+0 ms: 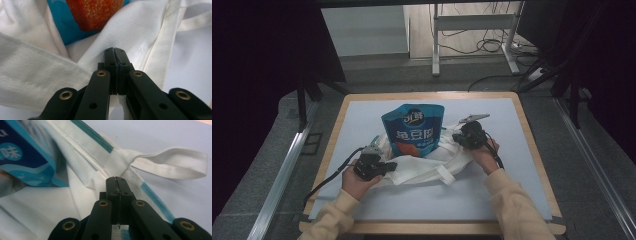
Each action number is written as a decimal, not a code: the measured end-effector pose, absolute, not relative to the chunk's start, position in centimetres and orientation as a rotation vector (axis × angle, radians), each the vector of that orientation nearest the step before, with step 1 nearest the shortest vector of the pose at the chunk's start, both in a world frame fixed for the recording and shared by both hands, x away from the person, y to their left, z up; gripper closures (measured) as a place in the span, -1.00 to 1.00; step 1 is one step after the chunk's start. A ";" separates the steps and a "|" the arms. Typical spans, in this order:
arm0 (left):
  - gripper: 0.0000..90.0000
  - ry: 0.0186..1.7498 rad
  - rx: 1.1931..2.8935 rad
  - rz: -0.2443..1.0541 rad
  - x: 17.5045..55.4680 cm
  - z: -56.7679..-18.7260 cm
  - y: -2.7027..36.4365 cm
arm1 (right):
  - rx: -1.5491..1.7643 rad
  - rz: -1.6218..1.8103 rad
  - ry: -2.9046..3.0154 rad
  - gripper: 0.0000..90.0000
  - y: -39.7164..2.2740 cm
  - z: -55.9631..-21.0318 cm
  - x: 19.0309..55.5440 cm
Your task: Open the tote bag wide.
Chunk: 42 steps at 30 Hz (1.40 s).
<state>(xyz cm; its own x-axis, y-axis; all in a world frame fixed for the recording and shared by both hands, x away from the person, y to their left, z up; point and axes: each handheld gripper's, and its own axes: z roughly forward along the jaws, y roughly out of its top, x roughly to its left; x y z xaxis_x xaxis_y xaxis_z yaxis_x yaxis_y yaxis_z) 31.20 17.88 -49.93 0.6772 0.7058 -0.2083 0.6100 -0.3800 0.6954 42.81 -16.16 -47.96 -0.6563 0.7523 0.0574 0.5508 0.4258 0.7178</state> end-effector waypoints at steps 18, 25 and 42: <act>0.97 0.974 2.059 0.170 30.9 -49.3 18.1 | 1.104 1.221 2.326 0.98 -17.0 -46.3 41.0; 0.97 0.955 1.984 0.270 30.0 -47.5 19.7 | 1.032 1.320 2.292 0.98 -18.2 -44.9 38.6; 0.40 1.126 1.879 0.402 28.8 -48.4 25.1 | 0.991 1.318 2.256 0.40 -25.1 -46.5 33.4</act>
<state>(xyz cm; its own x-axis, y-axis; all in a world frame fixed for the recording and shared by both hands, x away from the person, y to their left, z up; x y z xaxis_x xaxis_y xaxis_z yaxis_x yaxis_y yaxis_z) 28.85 25.11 -48.42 0.5363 0.8297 -0.1552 0.5438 -0.1990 0.8153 33.37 -25.07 -46.45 -0.6966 0.7157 0.0501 0.3950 0.3243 0.8596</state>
